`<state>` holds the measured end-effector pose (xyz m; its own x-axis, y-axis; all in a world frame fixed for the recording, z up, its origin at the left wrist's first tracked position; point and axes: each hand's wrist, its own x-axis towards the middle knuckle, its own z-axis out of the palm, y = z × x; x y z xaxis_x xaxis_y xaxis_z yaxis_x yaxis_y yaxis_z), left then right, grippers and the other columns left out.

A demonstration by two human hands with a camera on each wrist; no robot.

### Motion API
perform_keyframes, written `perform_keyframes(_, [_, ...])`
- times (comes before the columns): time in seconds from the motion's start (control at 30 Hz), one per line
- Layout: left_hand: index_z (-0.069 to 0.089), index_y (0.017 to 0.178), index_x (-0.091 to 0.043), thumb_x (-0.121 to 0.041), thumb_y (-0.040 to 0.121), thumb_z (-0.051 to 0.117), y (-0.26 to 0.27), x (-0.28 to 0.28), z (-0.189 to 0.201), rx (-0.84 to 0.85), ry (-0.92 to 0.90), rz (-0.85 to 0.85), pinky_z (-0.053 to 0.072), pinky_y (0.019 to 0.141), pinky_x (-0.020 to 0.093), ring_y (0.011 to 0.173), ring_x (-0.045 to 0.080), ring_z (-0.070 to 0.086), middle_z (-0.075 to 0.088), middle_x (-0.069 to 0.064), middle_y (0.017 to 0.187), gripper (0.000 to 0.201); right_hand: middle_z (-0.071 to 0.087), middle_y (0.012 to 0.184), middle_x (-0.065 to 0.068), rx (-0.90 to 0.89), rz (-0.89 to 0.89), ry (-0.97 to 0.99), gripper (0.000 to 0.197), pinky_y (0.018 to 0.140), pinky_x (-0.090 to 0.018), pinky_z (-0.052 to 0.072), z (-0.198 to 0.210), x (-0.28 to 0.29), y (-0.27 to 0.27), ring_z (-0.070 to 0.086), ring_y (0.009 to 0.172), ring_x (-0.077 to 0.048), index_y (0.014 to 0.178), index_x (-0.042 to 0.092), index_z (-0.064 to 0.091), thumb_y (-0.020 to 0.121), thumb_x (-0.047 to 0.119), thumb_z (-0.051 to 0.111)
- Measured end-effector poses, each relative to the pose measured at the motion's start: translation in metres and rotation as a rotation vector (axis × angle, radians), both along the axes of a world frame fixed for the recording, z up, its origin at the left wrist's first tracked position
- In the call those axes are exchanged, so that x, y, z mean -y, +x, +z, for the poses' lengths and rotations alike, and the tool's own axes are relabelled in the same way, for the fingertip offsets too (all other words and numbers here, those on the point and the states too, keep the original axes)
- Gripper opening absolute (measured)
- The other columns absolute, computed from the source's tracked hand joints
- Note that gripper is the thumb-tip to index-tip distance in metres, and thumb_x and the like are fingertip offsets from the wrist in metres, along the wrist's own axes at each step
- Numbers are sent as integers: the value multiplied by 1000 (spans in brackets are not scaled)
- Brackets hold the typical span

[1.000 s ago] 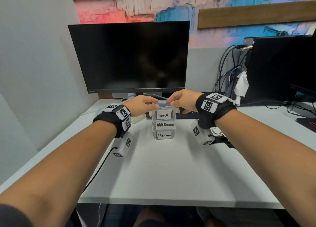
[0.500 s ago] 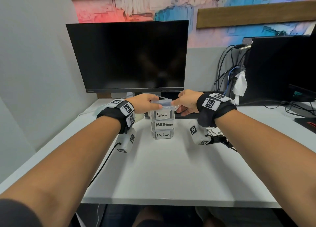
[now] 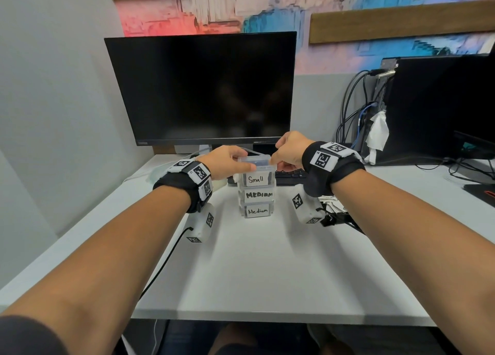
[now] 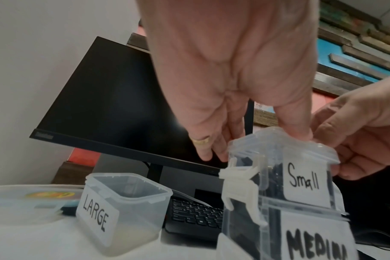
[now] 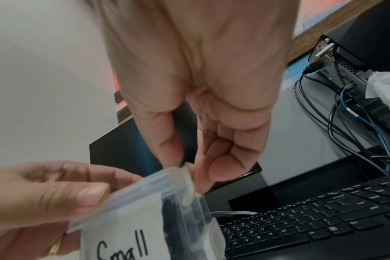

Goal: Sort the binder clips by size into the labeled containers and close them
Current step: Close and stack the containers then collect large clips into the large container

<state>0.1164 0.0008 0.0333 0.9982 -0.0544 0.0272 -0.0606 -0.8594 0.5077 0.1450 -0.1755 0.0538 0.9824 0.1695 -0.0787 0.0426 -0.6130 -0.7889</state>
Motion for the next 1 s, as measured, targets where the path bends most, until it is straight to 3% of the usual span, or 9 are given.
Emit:
perform_keyframes(0.13, [45,140,-23,-50,84,63,-1,0,0,1,-6,-5,41,93,27,117,15,52,53,1,135,64,66,90,-20,11,9,-73,18,88,-40,56,1,-2,3,61,78,-25,78,7,52,81,-4,66])
perform_keyframes(0.23, [45,140,-22,-50,84,63,-2,1,2,-8,-5,-6,42,99,31,121,16,51,53,1,136,65,69,102,-23,6,18,-123,8,89,-38,55,3,-5,2,61,80,-25,92,0,60,84,-1,63])
perform_keyframes(0.3, [44,140,-22,-50,85,62,-2,1,1,-11,-11,-4,41,102,33,123,17,50,52,2,137,64,68,108,-21,15,43,-187,22,91,-39,55,1,-6,2,60,82,-24,110,-2,63,88,3,61])
perform_keyframes(0.43, [39,144,-24,-52,91,52,-6,-2,-4,-29,-82,14,38,109,41,129,19,46,46,-1,144,61,60,107,-6,129,121,-256,25,82,-31,56,1,-6,-4,57,87,-19,115,15,68,93,11,57])
perform_keyframes(0.53, [35,146,-22,-52,93,48,-10,-3,-8,-52,-126,39,40,108,43,129,20,45,43,1,146,62,63,109,-2,182,192,-312,26,71,-25,51,2,-6,-8,55,81,-15,117,16,69,93,16,58])
perform_keyframes(0.7, [41,141,-16,-51,95,45,-10,1,-11,-204,-354,131,47,101,41,111,21,56,54,9,128,58,67,115,-4,178,228,-350,36,85,-27,47,2,-5,-12,59,103,-19,118,13,68,85,28,69])
perform_keyframes(0.8, [43,139,-10,-50,93,49,-5,0,-16,-228,-465,182,51,96,40,97,21,62,58,7,89,61,67,117,-4,195,228,-372,37,83,-25,45,1,-7,-11,57,97,-16,121,12,66,86,24,69])
perform_keyframes(0.87, [46,136,-5,-49,91,53,-2,-2,-17,-219,-500,191,53,92,38,86,19,63,55,4,74,63,67,117,-3,201,230,-386,36,84,-25,45,1,-7,-10,56,96,-15,120,13,66,86,24,69])
perform_keyframes(1.0, [51,128,-4,-44,90,59,-1,-3,-14,-227,-545,196,55,84,34,89,18,63,57,4,79,57,69,113,-1,205,245,-421,30,84,-27,49,3,-6,-10,58,95,-15,118,17,68,91,27,62])
